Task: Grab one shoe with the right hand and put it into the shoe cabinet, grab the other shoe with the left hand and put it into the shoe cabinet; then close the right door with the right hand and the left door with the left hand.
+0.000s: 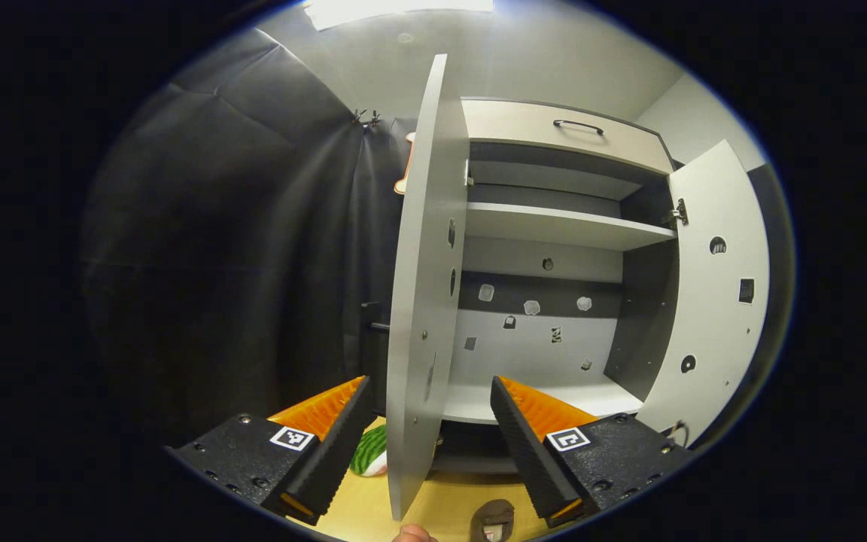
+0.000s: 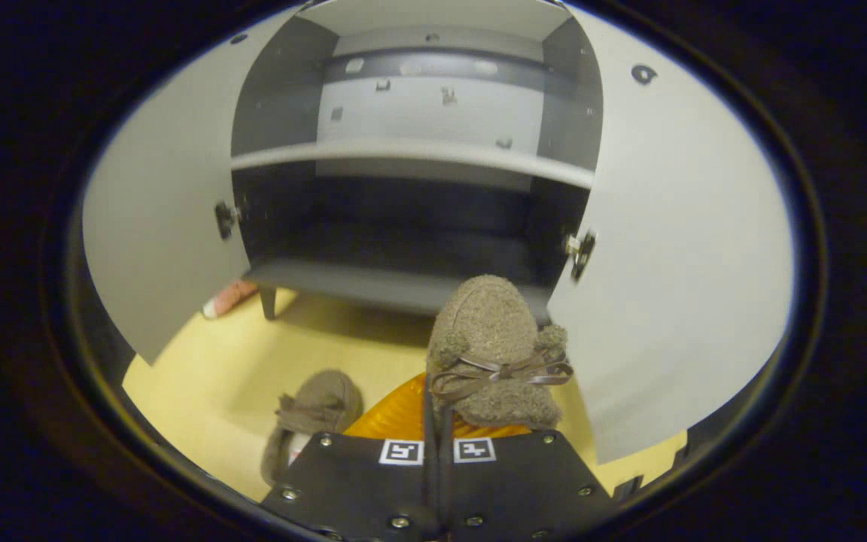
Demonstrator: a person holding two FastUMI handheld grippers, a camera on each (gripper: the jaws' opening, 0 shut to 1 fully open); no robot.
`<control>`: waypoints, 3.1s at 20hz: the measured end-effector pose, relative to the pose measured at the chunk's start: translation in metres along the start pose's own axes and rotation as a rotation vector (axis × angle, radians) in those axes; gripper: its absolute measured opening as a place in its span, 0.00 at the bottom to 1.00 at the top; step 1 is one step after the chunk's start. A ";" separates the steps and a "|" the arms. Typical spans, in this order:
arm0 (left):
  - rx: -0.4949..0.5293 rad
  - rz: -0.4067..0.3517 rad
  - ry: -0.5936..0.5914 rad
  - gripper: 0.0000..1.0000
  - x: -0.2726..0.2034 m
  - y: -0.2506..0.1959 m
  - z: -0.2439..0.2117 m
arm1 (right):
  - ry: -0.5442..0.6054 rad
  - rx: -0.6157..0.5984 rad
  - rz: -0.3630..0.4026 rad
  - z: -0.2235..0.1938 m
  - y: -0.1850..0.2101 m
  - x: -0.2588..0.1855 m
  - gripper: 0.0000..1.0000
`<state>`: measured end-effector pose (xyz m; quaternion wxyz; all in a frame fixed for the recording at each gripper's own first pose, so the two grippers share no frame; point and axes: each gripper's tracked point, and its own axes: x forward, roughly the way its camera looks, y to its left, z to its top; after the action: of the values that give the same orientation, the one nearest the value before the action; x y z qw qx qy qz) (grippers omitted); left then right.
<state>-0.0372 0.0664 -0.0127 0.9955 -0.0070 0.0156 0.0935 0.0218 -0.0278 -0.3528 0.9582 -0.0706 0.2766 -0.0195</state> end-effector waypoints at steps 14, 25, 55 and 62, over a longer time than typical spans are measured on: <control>-0.014 0.121 -0.024 0.96 -0.017 0.040 -0.001 | -0.355 -0.002 -0.039 0.277 -0.026 0.071 0.00; -0.016 0.293 -0.007 0.92 -0.043 0.088 -0.008 | -0.178 0.055 -0.045 0.278 -0.031 0.190 0.01; 0.060 -0.318 0.491 0.97 -0.042 -0.062 -0.203 | -0.522 0.148 0.109 0.355 -0.042 -0.176 0.65; 0.084 -0.362 0.832 0.98 -0.042 -0.063 -0.355 | -0.625 0.164 0.071 0.361 -0.074 -0.263 0.68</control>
<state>-0.0777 -0.0089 -0.3649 0.9042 -0.0061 0.4165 -0.0938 -0.0079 -0.0357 0.0985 0.9993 0.0139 -0.0312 0.0145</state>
